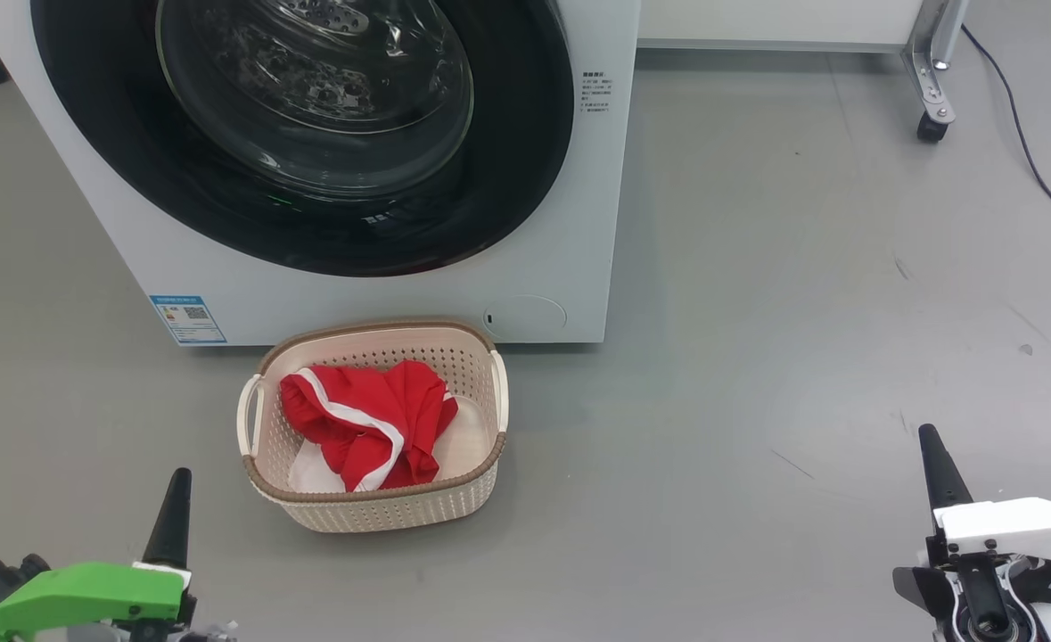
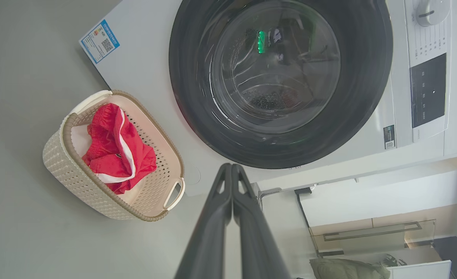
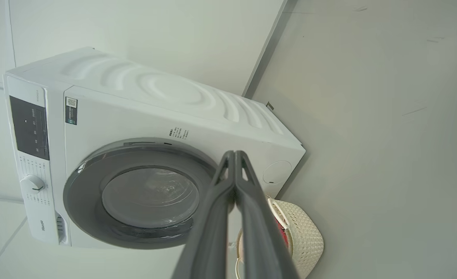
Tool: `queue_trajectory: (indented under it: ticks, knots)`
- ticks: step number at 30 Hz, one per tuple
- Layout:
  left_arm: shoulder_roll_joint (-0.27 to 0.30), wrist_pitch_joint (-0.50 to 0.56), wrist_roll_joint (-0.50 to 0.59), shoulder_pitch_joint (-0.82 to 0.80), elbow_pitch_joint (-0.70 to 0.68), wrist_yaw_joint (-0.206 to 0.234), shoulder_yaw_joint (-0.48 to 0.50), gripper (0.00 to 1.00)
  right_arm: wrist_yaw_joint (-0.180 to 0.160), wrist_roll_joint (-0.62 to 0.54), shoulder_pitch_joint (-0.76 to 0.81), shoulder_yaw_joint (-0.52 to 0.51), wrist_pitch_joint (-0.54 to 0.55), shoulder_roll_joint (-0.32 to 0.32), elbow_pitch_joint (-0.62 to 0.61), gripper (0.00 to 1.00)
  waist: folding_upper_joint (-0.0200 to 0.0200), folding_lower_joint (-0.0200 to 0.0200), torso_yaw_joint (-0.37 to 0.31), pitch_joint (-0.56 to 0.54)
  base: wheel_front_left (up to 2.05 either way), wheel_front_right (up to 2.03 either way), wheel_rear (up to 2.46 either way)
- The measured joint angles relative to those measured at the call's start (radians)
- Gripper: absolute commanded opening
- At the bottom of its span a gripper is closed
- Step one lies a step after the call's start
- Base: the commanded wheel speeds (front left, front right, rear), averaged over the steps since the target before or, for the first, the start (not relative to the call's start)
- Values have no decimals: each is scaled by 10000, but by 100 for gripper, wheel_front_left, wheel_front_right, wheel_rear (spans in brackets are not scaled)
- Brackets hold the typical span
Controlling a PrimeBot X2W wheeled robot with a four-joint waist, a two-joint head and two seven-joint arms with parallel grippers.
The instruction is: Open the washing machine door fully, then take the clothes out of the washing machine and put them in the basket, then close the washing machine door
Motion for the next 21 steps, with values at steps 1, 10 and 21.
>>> queue_trajectory:
  ticks: [1, 10, 21]
  knots:
    - [-21, 52, -117, -2, 6, 0, 25, 0, 35, 157, -1, -15, 46, -6, 29, 0, 0, 0, -8, -5, 0, 0, 0]
    - [-171, 314, -989, -110, 38, 0, 328, 0, 242, 1448, -214, -142, 270, -65, 224, 0, 0, 0, -78, -48, 0, 0, 0]
    - [-295, 665, -1860, -212, 73, 0, 683, 0, 483, 2970, -420, -313, 545, -148, 466, 0, 0, 0, -160, -100, 0, 0, 0]
